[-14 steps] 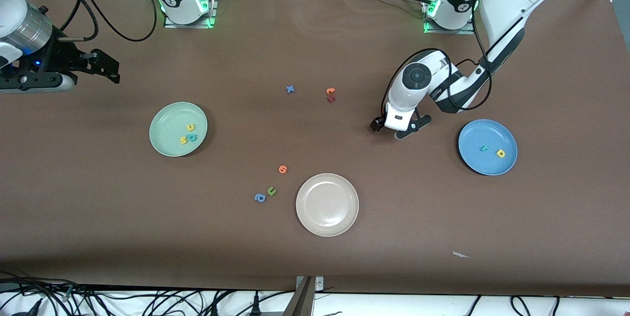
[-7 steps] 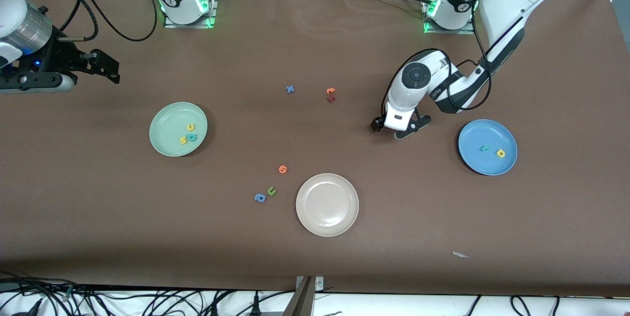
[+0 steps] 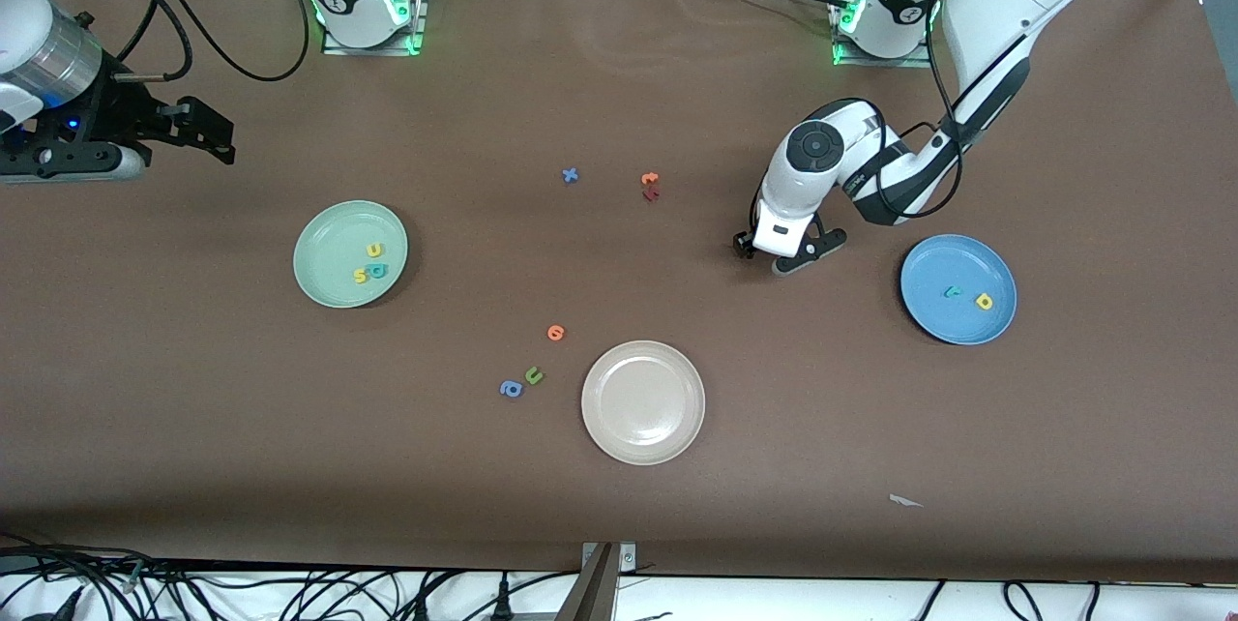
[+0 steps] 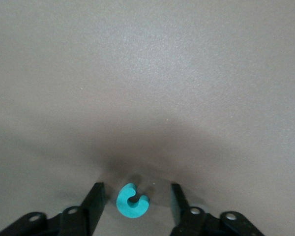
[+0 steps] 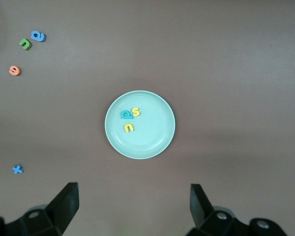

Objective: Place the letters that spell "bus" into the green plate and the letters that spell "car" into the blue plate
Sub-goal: 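Carry the teal c onto the blue plate and release it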

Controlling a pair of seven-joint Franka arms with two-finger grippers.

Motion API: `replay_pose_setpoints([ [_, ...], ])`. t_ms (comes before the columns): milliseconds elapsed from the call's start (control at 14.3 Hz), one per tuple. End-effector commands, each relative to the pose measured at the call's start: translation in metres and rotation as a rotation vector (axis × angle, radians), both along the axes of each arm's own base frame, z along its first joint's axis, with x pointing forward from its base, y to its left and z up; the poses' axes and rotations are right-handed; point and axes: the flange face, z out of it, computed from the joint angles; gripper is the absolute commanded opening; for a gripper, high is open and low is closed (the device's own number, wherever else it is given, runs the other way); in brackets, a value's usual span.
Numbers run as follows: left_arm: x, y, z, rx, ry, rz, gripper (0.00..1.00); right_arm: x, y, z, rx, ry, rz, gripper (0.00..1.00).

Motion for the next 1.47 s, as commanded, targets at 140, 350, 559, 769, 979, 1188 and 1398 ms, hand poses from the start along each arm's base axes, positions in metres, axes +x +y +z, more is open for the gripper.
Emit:
replay_pose_setpoints([
  [140,0.0,0.001,-0.005,0.023,-0.009,-0.007,0.2,-0.005,-0.001,0.004,-0.002,-0.004,-0.017,1.0],
  [350,0.004,0.003,-0.002,0.021,-0.016,0.0,0.04,-0.005,-0.001,0.004,-0.002,-0.004,-0.017,1.0],
  [559,0.008,0.007,0.002,0.021,-0.024,0.008,0.0,-0.005,-0.001,0.005,0.0,-0.005,-0.017,1.0],
  [769,0.023,0.033,0.018,0.054,-0.043,0.031,0.0,-0.002,-0.001,0.003,0.001,-0.002,-0.014,1.0],
  [979,0.042,0.052,0.042,0.073,-0.015,0.006,0.0,-0.002,-0.001,0.003,0.001,-0.002,-0.014,1.0],
  [1188,0.068,0.082,0.088,0.068,0.062,-0.045,0.0,-0.002,-0.001,0.003,0.001,-0.002,-0.016,1.0],
  [1398,0.085,0.134,0.121,0.051,0.132,-0.124,0.0,-0.002,-0.002,0.002,0.001,0.0,-0.013,1.0],
])
